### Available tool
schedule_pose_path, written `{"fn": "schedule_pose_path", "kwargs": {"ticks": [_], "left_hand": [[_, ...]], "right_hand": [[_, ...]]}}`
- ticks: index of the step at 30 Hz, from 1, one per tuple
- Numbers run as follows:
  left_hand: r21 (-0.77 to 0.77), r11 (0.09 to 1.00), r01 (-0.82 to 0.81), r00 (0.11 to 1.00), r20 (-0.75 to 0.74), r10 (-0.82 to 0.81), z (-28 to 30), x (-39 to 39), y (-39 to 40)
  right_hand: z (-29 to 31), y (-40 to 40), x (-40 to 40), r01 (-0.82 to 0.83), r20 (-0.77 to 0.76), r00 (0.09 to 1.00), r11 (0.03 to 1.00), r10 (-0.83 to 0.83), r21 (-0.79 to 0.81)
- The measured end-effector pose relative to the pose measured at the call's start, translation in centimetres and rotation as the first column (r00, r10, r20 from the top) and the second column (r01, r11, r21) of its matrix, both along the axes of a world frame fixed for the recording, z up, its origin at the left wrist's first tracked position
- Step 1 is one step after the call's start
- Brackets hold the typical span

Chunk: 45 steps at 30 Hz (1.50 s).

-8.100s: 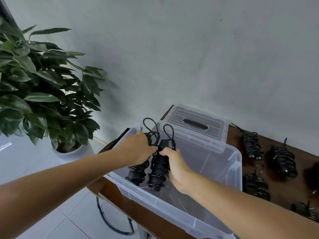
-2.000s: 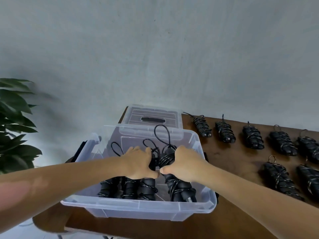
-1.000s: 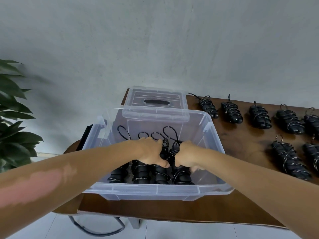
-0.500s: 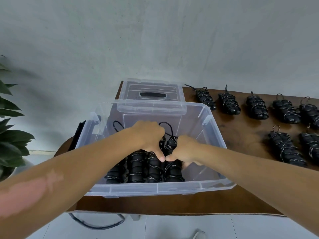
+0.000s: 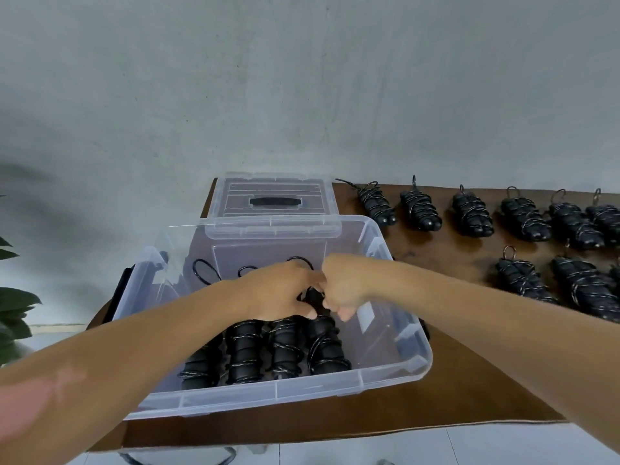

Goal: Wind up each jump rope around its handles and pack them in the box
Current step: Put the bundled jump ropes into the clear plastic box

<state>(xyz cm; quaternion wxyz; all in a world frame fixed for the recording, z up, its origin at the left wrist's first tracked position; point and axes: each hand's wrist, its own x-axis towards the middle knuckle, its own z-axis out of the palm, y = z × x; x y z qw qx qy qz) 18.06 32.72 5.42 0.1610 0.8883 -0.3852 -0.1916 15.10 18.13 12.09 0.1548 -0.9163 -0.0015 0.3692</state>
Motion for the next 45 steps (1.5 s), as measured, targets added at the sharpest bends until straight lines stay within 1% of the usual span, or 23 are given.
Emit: {"fn": "schedule_pose_path", "kwargs": {"ticks": [1,2,3,4,6,7,9,10,14,19,22,24,26,28,33,35,38,41,45], "left_hand": [[0.020,1.000,0.000,1.000,0.010,-0.001,-0.1,0.0,0.0],[0.037,0.999,0.006,1.000,0.017,-0.007,0.0,0.0,0.0],[0.048,0.999,0.016,1.000,0.013,-0.017,0.0,-0.1,-0.1],[0.059,0.998,0.034,0.999,0.003,-0.035,0.1,-0.1,-0.2],[0.094,0.992,0.085,0.996,-0.016,-0.084,0.2,0.0,-0.1],[0.116,0.988,0.104,0.995,-0.027,-0.101,0.2,0.1,-0.1],[0.147,0.982,0.120,0.992,-0.049,-0.114,0.4,0.4,-0.3],[0.155,0.980,0.122,0.992,-0.059,-0.114,0.5,0.6,-0.5],[0.152,0.981,0.122,0.990,-0.083,-0.110,0.8,1.5,-1.8],[0.163,0.980,0.114,0.990,-0.098,-0.099,0.8,2.7,-3.0],[0.157,0.982,0.102,0.991,-0.106,-0.086,0.7,3.5,-3.7],[0.155,0.984,0.090,0.991,-0.116,-0.073,0.7,4.0,-4.2],[0.153,0.985,0.078,0.991,-0.117,-0.060,0.7,4.5,-4.6],[0.153,0.986,0.068,0.992,-0.115,-0.050,0.5,4.9,-4.9],[0.154,0.987,0.037,0.994,-0.104,-0.021,0.5,5.9,-5.7],[0.163,0.986,0.030,0.995,-0.101,-0.013,0.5,6.2,-6.0],[0.170,0.985,0.024,0.996,-0.094,-0.008,0.5,6.6,-6.3],[0.193,0.981,0.030,0.997,-0.076,-0.016,0.5,6.7,-6.6],[0.244,0.968,0.060,0.996,-0.071,-0.044,0.3,6.6,-6.9]], "right_hand": [[1.2,-0.2,0.1,-0.065,0.046,0.997,0.998,0.064,0.013],[2.1,-0.7,0.6,-0.002,0.080,0.997,0.994,-0.007,0.113],[2.9,-1.4,1.5,0.080,0.120,0.986,0.963,-0.114,0.257],[3.7,-2.2,2.4,0.106,0.200,0.962,0.925,-0.188,0.364],[5.0,-4.3,4.1,0.184,0.351,0.855,0.856,-0.381,0.482],[5.1,-5.2,4.9,0.221,0.374,0.804,0.817,-0.462,0.533],[4.5,-7.1,6.7,0.309,0.382,0.719,0.759,-0.581,0.573],[3.9,-8.0,7.5,0.347,0.382,0.693,0.748,-0.611,0.566],[0.9,-11.8,10.1,0.448,0.369,0.646,0.723,-0.668,0.526],[-2.9,-15.2,12.9,0.478,0.415,0.653,0.770,-0.633,0.422],[-5.0,-16.9,14.4,0.438,0.501,0.679,0.844,-0.536,0.309],[-5.9,-17.7,15.1,0.410,0.491,0.723,0.874,-0.486,0.261],[-6.5,-18.4,16.2,0.394,0.446,0.768,0.888,-0.459,0.235],[-7.1,-19.0,17.7,0.382,0.423,0.787,0.893,-0.449,0.238],[-8.2,-19.7,21.1,0.410,0.348,0.795,0.863,-0.497,0.296],[-8.8,-19.7,22.3,0.431,0.293,0.812,0.857,-0.505,0.283],[-9.5,-19.1,23.1,0.467,0.207,0.807,0.813,-0.553,0.348],[-10.0,-19.1,23.7,0.497,0.201,0.788,0.794,-0.582,0.350],[-10.3,-19.3,24.3,0.502,0.145,0.801,0.783,-0.581,0.367]]}}
